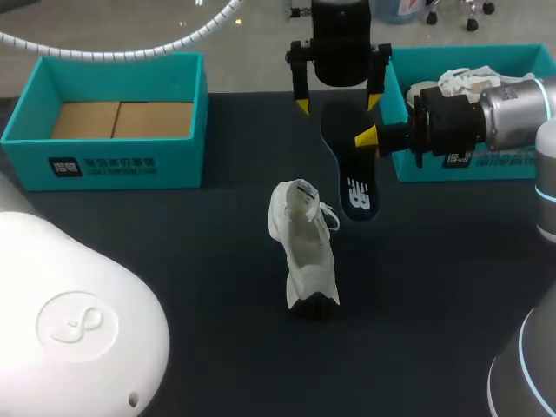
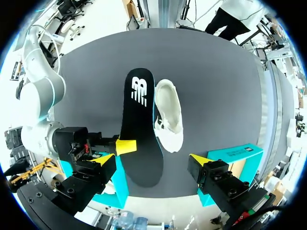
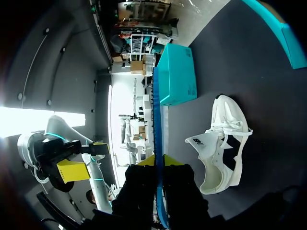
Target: Take the shoe out of the shoebox, open the shoe tongue, remove and reinsert the insole, then place the shoe into the shoebox
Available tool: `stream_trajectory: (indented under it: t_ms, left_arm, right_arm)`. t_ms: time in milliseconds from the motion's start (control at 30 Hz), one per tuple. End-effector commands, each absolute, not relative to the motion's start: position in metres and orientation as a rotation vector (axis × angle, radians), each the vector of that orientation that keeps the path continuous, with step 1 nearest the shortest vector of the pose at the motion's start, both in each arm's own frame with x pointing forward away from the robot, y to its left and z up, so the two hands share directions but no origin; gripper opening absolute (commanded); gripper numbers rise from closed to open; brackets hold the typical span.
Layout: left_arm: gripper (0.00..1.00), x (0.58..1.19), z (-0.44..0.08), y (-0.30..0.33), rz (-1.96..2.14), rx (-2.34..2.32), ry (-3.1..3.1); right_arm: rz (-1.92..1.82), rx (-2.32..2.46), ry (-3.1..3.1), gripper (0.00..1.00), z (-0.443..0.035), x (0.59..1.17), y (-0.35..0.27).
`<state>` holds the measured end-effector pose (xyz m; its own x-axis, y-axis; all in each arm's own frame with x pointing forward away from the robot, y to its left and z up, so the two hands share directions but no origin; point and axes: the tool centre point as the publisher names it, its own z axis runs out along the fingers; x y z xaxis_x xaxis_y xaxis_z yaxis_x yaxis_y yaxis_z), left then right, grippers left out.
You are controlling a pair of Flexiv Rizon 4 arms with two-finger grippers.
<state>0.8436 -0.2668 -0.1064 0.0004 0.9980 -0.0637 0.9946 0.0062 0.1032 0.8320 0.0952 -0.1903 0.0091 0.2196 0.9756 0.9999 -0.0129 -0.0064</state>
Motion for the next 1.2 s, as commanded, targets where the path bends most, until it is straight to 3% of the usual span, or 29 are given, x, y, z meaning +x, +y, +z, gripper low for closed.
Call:
stream_trajectory:
  t_ms: [33,700,1200]
  left_arm:
    - [1.0,0.845,-0.106,-0.271,0.194,2.187,2.214]
    - [1.0,0.844,-0.114,-0.267,0.094,2.119,2.193]
    - [1.0,0.833,-0.131,-0.245,-0.291,1.836,2.003]
  right_arm:
    - [-1.098,-1.388,-1.357,0.0,-0.19,0.831,0.096]
    - [-1.091,-1.388,-1.368,0.0,-0.187,0.831,0.096]
    - [-1.105,-1.376,-1.341,0.0,-0.186,0.83,0.095]
